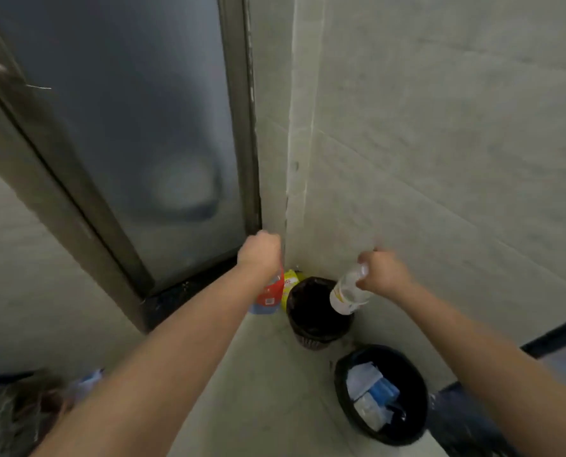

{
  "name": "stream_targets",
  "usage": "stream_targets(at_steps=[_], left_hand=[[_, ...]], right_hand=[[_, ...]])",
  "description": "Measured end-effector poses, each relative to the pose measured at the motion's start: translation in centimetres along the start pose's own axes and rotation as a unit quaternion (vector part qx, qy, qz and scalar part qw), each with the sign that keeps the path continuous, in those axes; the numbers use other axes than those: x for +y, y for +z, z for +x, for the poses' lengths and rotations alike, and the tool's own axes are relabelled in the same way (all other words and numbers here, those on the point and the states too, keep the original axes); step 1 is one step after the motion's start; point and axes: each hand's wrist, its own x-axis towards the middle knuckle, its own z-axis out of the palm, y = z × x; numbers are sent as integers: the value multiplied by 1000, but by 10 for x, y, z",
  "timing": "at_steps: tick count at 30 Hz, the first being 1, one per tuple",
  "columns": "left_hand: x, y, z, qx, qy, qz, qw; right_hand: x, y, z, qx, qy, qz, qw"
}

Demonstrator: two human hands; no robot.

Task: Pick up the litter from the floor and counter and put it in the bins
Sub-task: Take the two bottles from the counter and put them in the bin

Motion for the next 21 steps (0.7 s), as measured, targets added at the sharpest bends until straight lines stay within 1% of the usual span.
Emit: stream_targets(at_steps=[3, 7, 11, 14, 17, 21], left_hand=[[15, 21, 62, -51, 21, 5, 998], [33, 66, 150, -105, 41, 5, 994], [46, 137, 241, -161, -9, -45, 986], [49, 201, 297, -211, -53, -81, 973], [45, 267, 337, -255, -78, -90, 960], [37, 350, 375, -276, -98, -105, 950]], right_hand=[[27, 15, 51, -39, 57, 38, 997], [56, 47, 137, -67, 101, 73, 990], [80, 108, 231, -112, 138, 125, 976], [96, 161, 288, -138, 189, 180, 955], [108, 215, 333, -178, 226, 190, 939], [122, 288, 374, -204, 249, 214, 922]])
